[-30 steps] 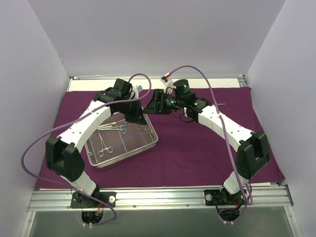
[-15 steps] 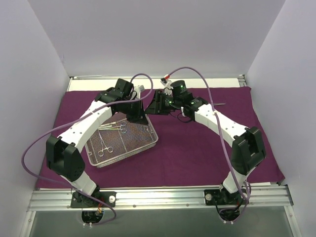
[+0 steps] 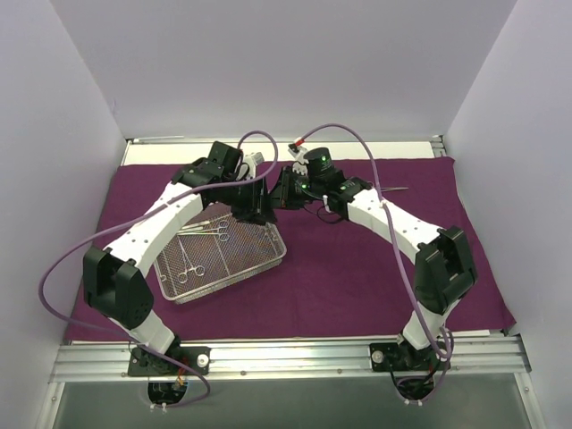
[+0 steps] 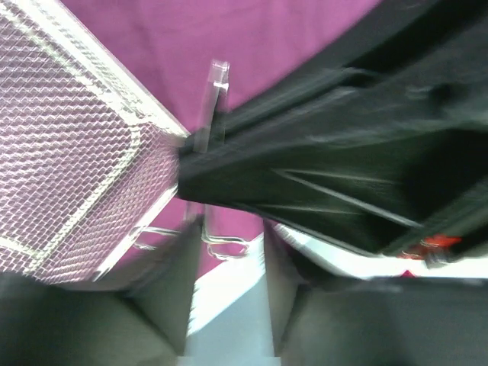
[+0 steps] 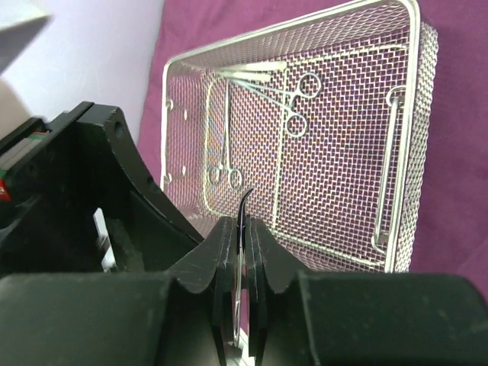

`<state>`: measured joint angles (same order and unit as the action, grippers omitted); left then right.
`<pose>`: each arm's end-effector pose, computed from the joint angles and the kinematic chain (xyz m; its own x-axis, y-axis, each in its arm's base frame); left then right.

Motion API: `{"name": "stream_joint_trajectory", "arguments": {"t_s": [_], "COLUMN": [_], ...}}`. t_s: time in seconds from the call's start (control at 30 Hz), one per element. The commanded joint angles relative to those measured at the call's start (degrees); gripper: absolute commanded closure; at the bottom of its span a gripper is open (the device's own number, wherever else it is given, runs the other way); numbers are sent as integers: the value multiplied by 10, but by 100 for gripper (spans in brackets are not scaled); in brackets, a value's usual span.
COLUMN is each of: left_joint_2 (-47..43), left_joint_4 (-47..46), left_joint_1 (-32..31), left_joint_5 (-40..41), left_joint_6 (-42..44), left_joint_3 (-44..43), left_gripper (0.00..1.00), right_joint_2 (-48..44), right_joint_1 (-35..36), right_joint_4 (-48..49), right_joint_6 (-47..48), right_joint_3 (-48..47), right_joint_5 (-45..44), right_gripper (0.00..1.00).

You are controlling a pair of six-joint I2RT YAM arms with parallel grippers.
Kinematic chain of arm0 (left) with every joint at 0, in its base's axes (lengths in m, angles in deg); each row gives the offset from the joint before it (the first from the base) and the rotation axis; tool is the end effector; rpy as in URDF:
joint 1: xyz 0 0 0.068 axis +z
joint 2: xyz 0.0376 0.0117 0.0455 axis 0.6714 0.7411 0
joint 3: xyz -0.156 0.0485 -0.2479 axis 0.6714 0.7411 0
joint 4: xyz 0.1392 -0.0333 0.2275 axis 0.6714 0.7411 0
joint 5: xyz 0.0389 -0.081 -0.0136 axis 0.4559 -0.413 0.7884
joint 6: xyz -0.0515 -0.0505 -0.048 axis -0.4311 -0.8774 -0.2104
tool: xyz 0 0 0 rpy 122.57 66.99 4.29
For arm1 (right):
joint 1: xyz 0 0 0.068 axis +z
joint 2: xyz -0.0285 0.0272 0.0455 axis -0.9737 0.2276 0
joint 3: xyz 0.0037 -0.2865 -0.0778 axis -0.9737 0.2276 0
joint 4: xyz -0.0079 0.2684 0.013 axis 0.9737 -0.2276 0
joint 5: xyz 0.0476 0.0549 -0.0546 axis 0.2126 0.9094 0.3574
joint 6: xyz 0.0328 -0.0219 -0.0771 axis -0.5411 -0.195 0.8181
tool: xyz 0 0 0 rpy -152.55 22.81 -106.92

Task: Open and lay out the surgical kit
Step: Place the medical item in the surgical kit.

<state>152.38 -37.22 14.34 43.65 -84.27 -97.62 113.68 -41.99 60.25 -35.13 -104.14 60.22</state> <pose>0.3160 -0.2054 0.3131 -0.9456 0.0185 -0.3249 0.2181 0.7768 -0.5907 0.3471 0.2904 0.3254 -0.7638 0.1241 -0.6334 -0.5305 0.4381 0.7257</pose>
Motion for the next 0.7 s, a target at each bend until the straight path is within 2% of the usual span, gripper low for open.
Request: {"name": "stream_joint_trajectory", "arguments": {"t_s": [0.0,0.07,0.23,0.37,0.5,0.67], "left_joint_2": [-23,-36,-76,-105,-119,-113], "left_joint_4": [-31,-39,-43,-63,-94,-100], "left_joint_1": [28,45,123,165,166,182], "left_joint_5": [-3,-5,-19,-50,-69,-83], "left_joint_6": [-8,-8,15,14,9,22], "left_joint_3": [-14,-15,0,64,122,137], "left_gripper": [45,36,35,36,38,39], "right_joint_2": [-16,-29,-69,-109,-157,-133], "right_joint_1": [-15,-47,-149,-267,-349,-419], "right_joint_4": [43,57,145,194,247,277], "right_joint_6": [-36,-48,-106,-133,-169,-171], "right_joint_3": [11,33,113,181,266,310], "right_joint_5": [-15,-21,-18,-44,-109,-112], "right_gripper": [100,100,100,100,100,100]}}
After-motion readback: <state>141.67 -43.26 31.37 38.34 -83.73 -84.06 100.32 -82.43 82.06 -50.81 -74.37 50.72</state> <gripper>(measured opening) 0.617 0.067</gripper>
